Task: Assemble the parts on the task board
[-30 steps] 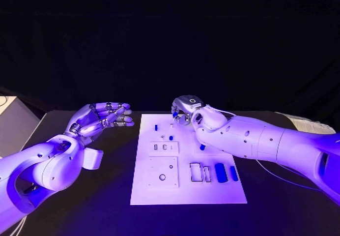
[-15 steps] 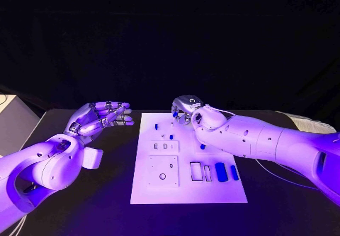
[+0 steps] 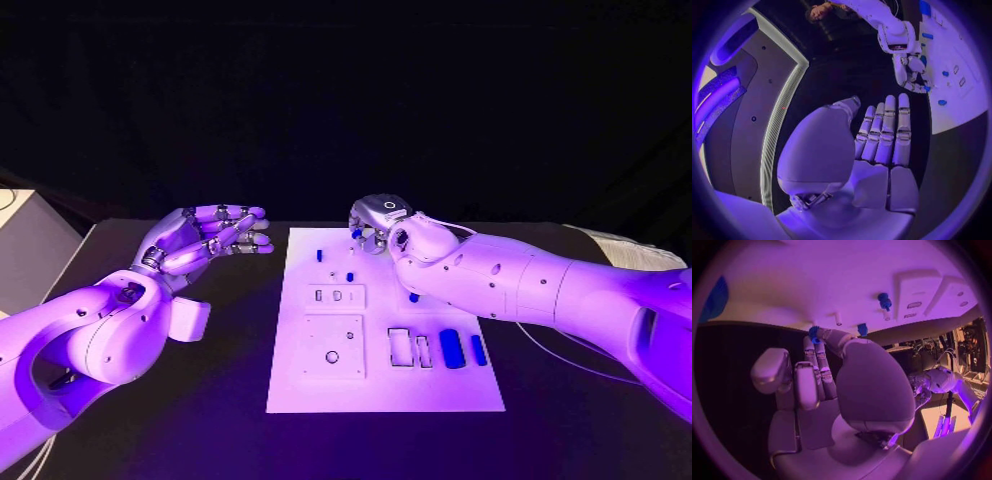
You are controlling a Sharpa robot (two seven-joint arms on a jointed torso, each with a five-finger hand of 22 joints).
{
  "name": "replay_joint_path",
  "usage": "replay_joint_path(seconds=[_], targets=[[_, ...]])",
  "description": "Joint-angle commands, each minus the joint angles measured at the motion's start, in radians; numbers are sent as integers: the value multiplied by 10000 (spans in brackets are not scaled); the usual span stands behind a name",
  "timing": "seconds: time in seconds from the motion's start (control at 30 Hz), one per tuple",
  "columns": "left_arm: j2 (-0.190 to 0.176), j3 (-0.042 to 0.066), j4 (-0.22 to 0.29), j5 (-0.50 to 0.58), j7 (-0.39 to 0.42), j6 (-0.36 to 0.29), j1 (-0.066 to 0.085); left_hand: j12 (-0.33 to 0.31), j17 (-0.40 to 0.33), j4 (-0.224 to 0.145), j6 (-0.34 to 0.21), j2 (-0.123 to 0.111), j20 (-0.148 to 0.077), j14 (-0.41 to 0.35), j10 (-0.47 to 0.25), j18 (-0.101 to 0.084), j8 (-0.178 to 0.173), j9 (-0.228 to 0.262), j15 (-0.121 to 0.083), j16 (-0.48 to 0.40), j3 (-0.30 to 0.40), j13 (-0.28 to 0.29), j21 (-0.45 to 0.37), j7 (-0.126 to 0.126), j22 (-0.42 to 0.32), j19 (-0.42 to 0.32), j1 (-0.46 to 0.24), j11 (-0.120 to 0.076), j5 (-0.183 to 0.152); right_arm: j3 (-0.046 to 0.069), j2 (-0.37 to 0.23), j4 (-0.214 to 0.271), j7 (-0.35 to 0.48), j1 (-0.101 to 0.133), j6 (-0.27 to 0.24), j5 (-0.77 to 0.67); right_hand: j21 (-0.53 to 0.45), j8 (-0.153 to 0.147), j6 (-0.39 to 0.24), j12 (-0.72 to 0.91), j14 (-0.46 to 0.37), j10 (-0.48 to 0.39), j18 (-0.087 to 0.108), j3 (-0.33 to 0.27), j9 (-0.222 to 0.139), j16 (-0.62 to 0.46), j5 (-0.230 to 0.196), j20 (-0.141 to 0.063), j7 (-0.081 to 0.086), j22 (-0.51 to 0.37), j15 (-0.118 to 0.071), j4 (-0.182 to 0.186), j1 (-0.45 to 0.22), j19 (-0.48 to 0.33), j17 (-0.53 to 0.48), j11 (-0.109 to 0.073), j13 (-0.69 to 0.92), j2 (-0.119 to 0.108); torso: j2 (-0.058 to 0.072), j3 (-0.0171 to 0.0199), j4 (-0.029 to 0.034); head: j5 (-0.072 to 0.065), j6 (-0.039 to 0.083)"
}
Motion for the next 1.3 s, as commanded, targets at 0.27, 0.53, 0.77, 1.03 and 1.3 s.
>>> replay_joint_path(seconds=[0.27,0.53,0.77,1.03,1.3], targets=[[39,14,16,-57,32,182,2,-37,9,7,-14,-72,-22,44,69,133,13,-1,-3,36,46,-13,44,105,14,51,27,10,-52,-28,125,-230,223,-47,272,5,-54,-120,-420,-5,280,-268,-177,87,25,15,-80,71,136,-71,81,25,-266,-64,-130,-36,-50,-246,23,-9,-5,2,-14],[31,14,5,-57,20,187,2,-68,51,3,-20,-92,-25,18,78,129,11,-3,0,60,71,-16,58,112,16,46,34,15,-58,-36,49,-207,363,-51,10,88,-1849,-1086,-1930,42,-1,-2510,175,-2009,-231,-561,-563,343,182,-2046,314,266,127,-595,-1334,255,-267,-201,25,2,-19,27,4],[7,14,-6,-57,18,192,1,-68,51,3,-20,-92,-25,18,78,129,11,-3,0,60,71,-16,58,112,16,46,34,15,-58,-35,-452,417,314,-52,-303,70,-2375,-1292,-2026,35,-37,-2823,233,-3639,-330,-660,-562,369,131,-2505,352,1013,1068,-536,-1613,306,-271,27,31,12,-23,57,14],[-56,14,-19,-53,22,185,1,-68,51,3,-20,-92,-25,18,78,129,11,-3,0,60,71,-16,58,112,16,46,34,15,-58,69,-1708,1712,286,-18,-776,475,-2383,-1254,-1775,218,-26,-2136,220,-3648,-327,-642,-458,283,136,-2433,236,1498,1438,-415,-1624,149,-149,65,28,39,-108,98,91],[-108,14,-29,-51,28,200,-1,-86,72,2,-28,-102,-26,4,80,127,8,-4,2,72,83,-18,64,113,17,42,34,18,-59,179,-3043,2715,701,112,-667,1943,-955,-1123,-1324,1495,309,715,-45,-2567,-280,159,-66,13,134,-723,-70,1878,1415,29,-109,-258,627,-436,43,133,-230,114,191]])
